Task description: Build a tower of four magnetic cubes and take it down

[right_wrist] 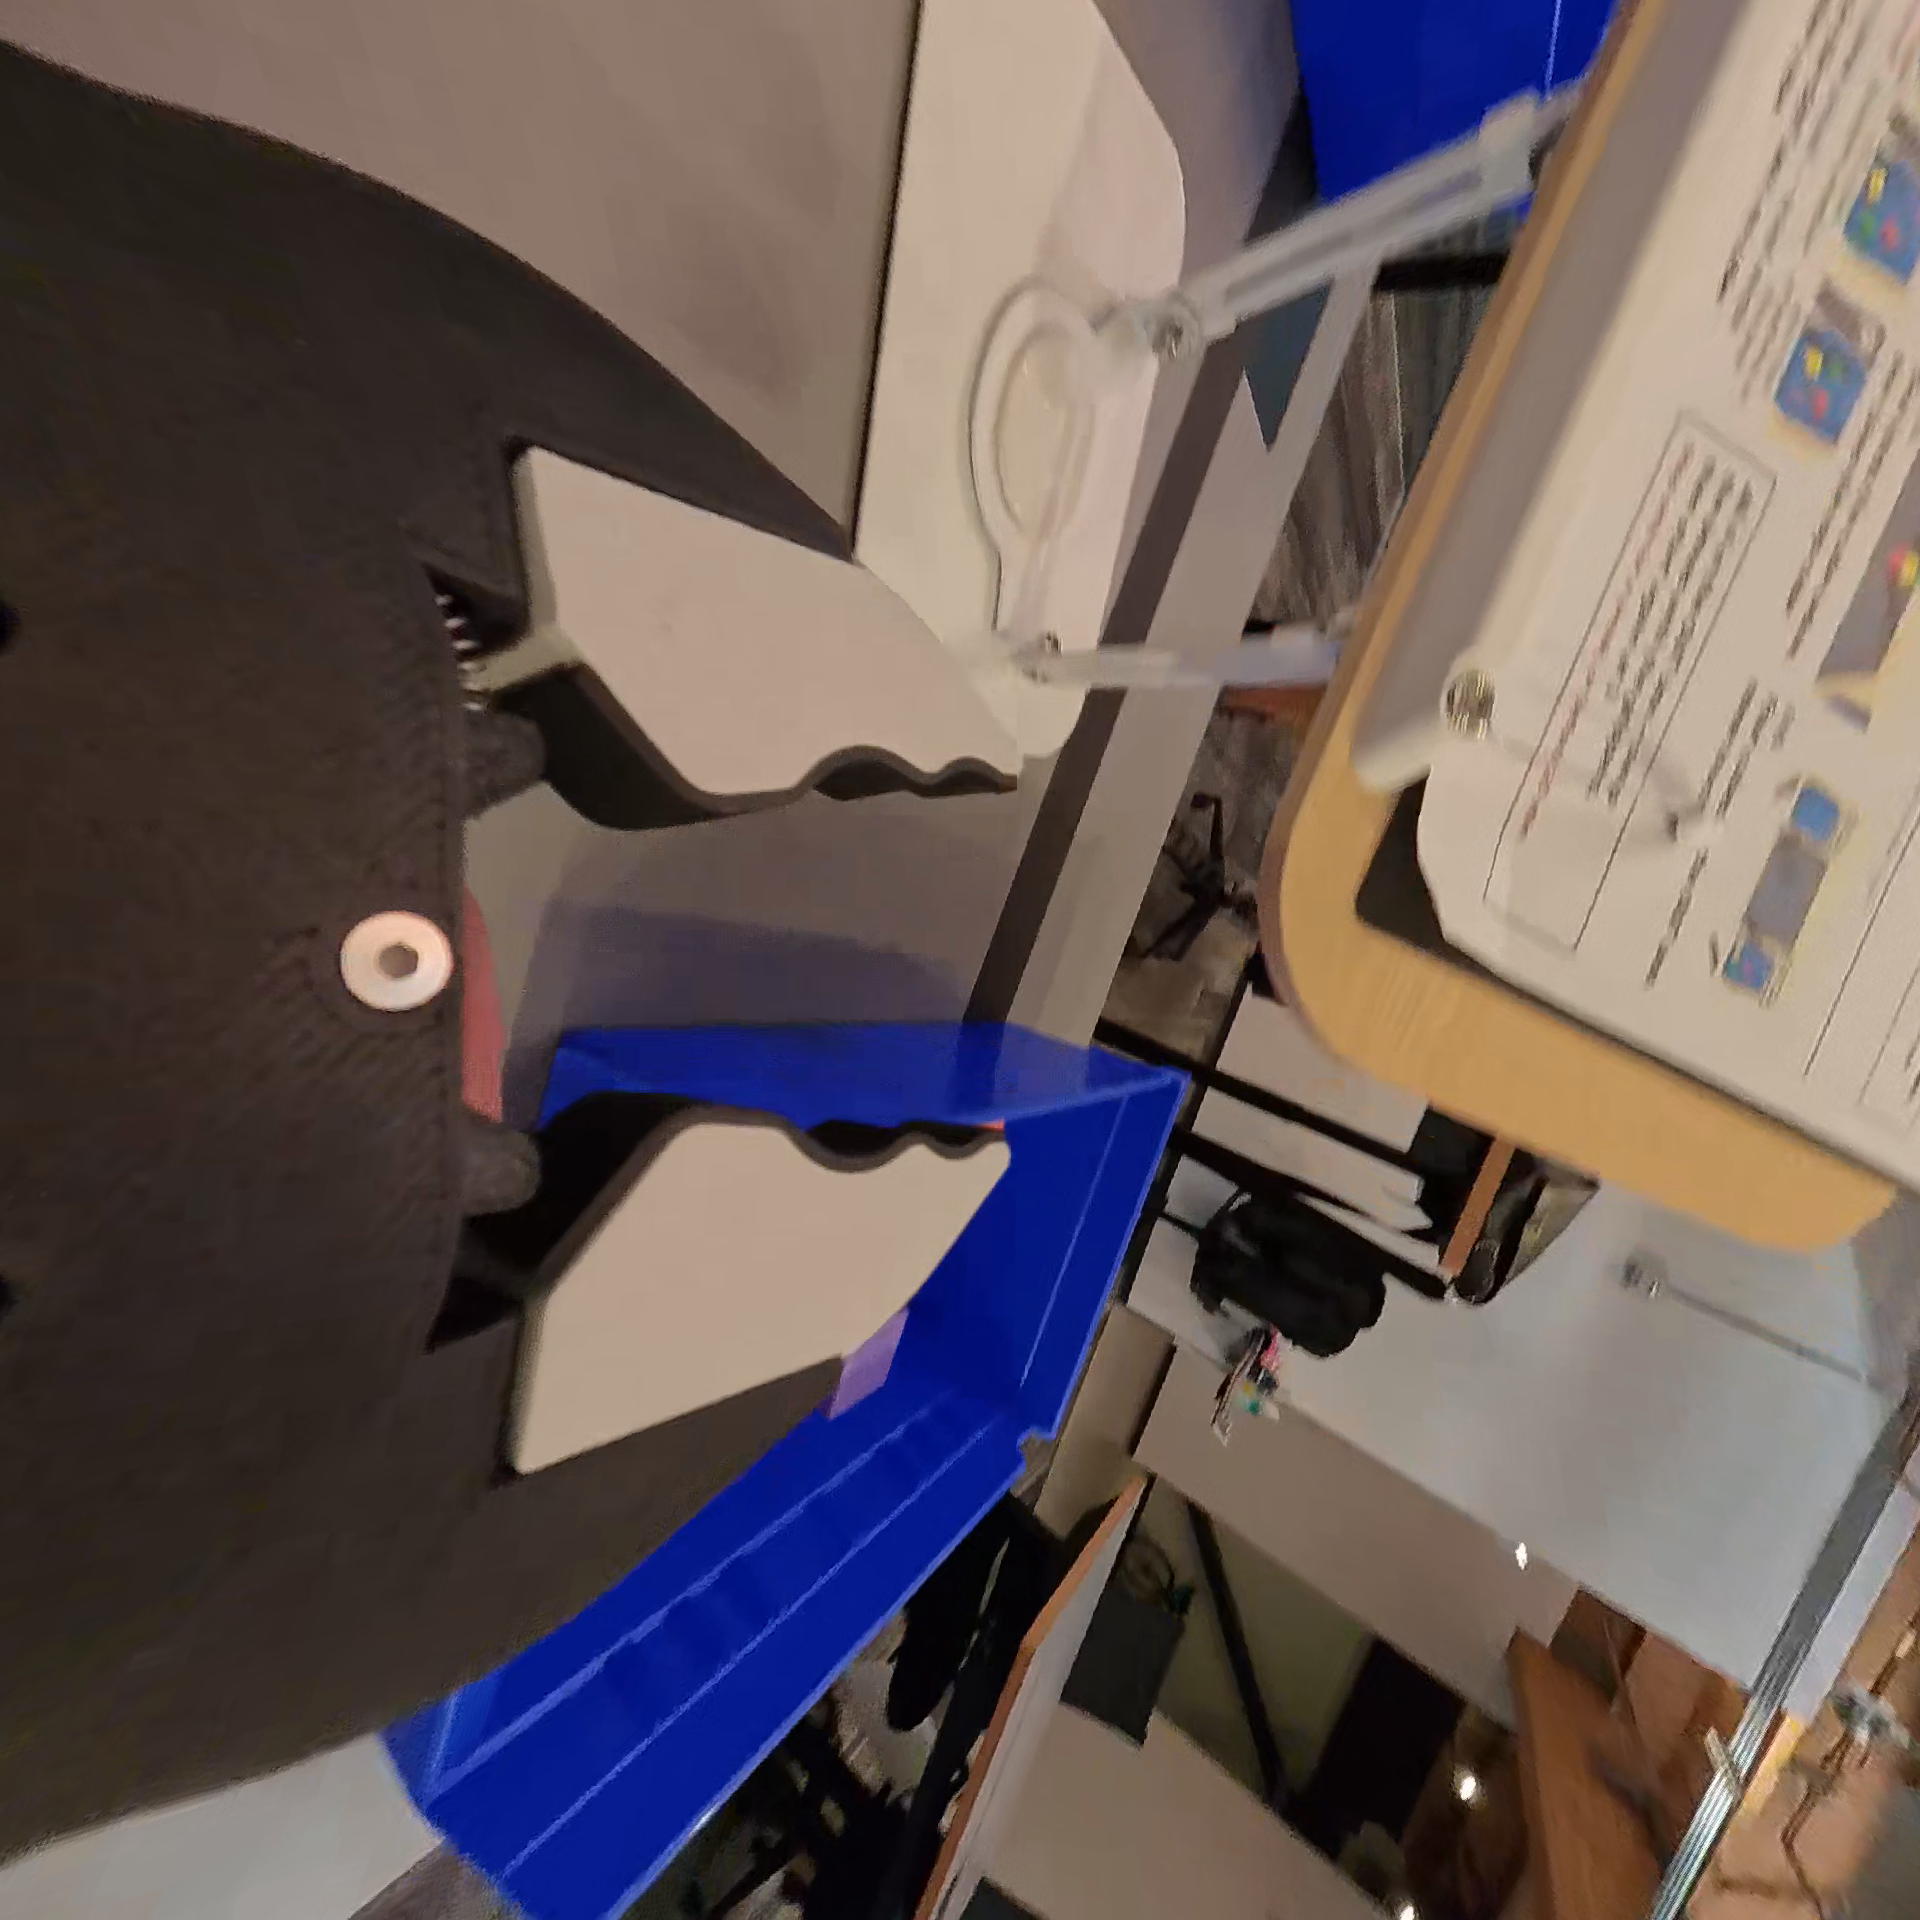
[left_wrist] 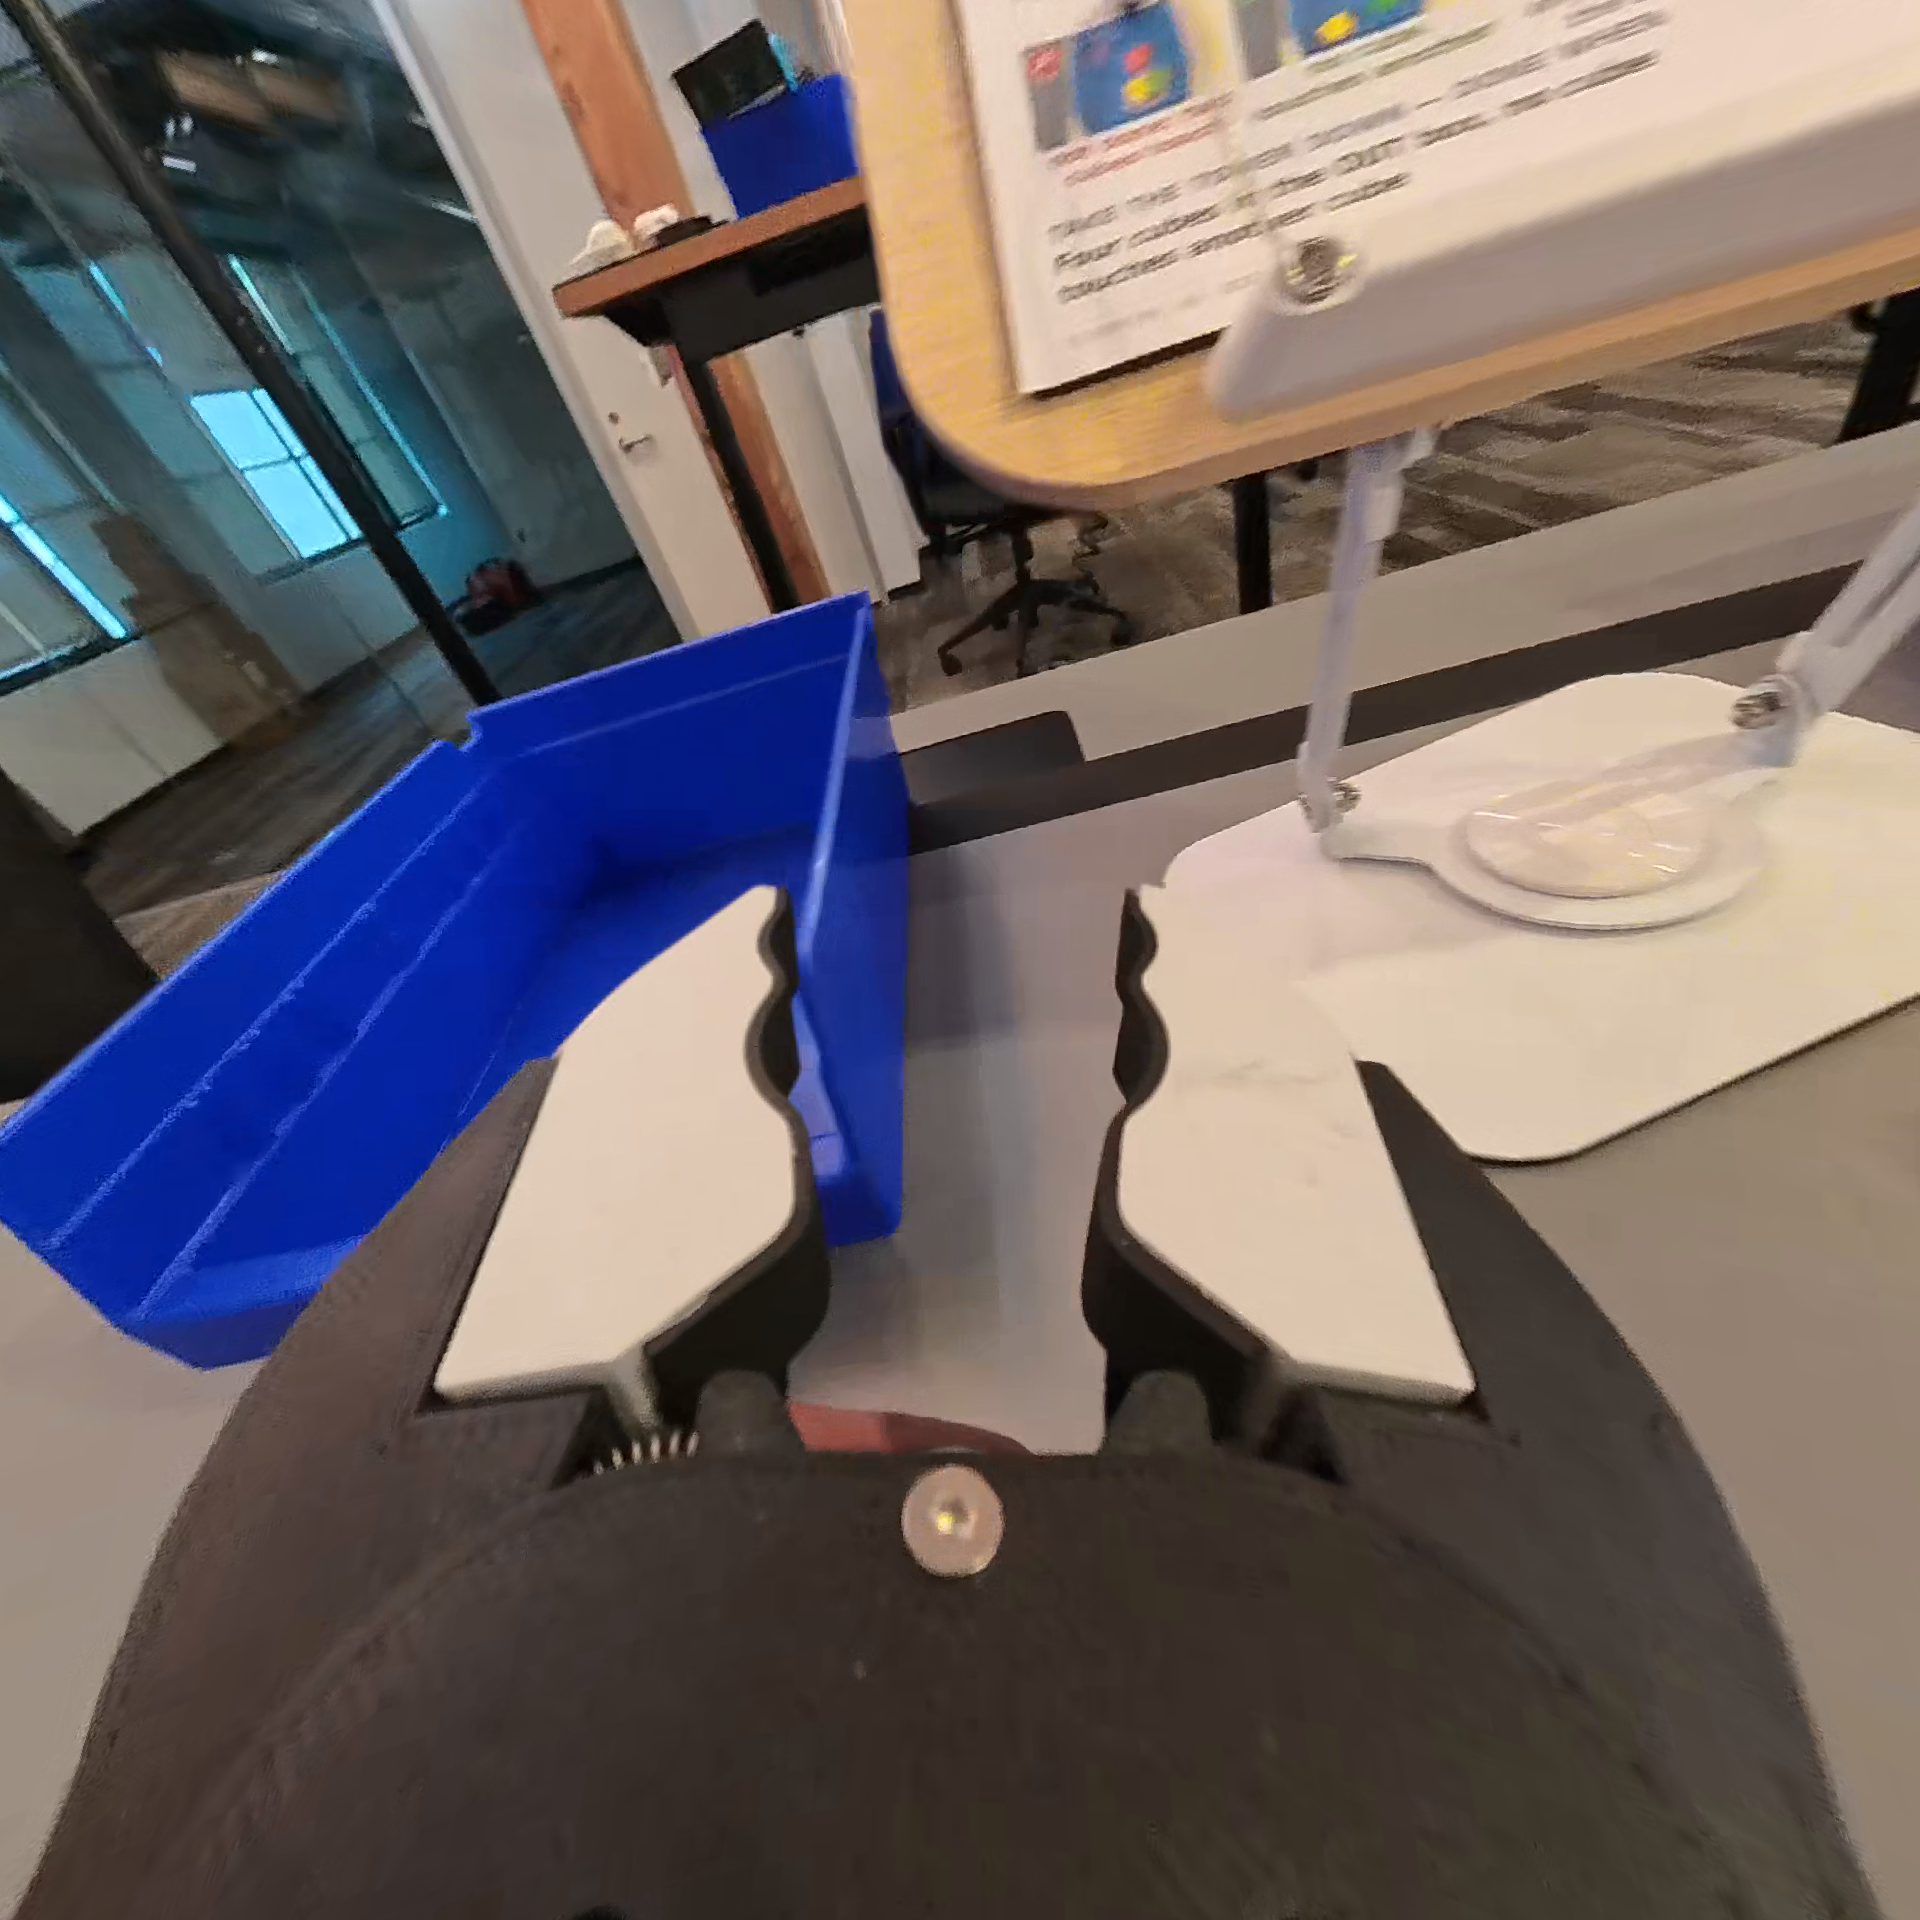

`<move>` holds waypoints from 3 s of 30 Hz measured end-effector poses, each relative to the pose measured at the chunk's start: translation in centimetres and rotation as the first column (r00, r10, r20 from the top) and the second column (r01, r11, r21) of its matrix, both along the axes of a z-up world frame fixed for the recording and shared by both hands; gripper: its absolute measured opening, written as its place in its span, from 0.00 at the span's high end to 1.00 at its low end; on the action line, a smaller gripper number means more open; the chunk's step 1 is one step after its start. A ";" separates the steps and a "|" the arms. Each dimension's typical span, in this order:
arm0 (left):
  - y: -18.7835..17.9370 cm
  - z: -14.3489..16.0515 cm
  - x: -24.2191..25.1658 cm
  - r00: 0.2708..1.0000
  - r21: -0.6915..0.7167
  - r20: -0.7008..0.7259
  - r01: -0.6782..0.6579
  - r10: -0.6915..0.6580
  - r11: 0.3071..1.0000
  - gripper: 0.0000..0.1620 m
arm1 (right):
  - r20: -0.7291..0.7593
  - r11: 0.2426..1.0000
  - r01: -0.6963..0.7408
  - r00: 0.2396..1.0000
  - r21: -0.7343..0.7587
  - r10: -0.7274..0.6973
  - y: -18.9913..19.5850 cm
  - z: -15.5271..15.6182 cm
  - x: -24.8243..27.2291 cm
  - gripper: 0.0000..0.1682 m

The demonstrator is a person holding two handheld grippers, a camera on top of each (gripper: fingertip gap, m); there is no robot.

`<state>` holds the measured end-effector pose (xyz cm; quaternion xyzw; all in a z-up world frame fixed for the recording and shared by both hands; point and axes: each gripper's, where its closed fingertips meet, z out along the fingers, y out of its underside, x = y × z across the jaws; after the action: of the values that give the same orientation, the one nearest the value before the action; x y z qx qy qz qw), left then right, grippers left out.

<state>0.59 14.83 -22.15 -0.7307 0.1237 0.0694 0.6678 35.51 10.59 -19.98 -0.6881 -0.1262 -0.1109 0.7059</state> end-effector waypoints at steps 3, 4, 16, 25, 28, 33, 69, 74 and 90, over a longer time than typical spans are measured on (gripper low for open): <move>0.4 -0.2 -1.2 0.999 -0.011 0.008 -0.034 0.034 0.999 0.62 | -0.029 0.998 0.052 0.998 -0.022 -0.052 0.8 -0.5 1.9 0.59; 0.6 -0.4 -1.5 0.999 -0.018 0.017 -0.041 0.042 0.999 0.61 | -0.047 0.998 0.058 0.997 -0.037 -0.059 1.0 -0.7 2.4 0.60; 3.4 -3.0 -2.2 0.992 -0.164 0.118 -0.032 0.052 0.986 0.66 | -0.139 0.968 0.034 0.988 -0.250 -0.070 3.3 -4.9 4.1 0.81; 4.1 -3.9 -2.6 0.988 -0.229 0.146 -0.020 0.054 0.973 0.81 | -0.104 0.964 0.059 0.991 -0.259 -0.088 3.8 -5.1 4.4 0.83; 4.2 -3.8 -3.2 0.984 -0.226 0.153 -0.049 0.085 0.973 0.93 | -0.101 0.966 0.077 0.989 -0.247 -0.105 3.8 -4.9 5.0 0.93; 4.2 -3.8 -3.6 0.984 -0.224 0.152 -0.056 0.092 0.973 0.98 | -0.104 0.967 0.079 0.989 -0.243 -0.107 3.8 -4.8 5.3 0.97; 1.1 -2.7 -4.3 0.995 -0.151 0.096 -0.024 0.039 0.988 0.98 | -0.129 0.968 0.044 0.989 -0.248 -0.078 2.3 -4.8 5.5 0.98; -0.3 -2.5 -4.4 0.995 -0.143 0.094 -0.003 0.016 0.990 0.98 | -0.127 0.968 0.037 0.989 -0.248 -0.070 1.8 -4.8 5.3 0.98; -5.2 -1.8 -5.0 0.996 -0.108 0.084 0.031 -0.022 0.994 0.98 | -0.125 0.968 -0.006 0.992 -0.250 -0.026 -1.6 -4.9 5.0 0.98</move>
<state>-4.43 9.67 -23.93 -0.7667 0.1091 0.0233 0.6323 40.50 9.02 -24.85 -0.7778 -0.0905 -0.0536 0.6197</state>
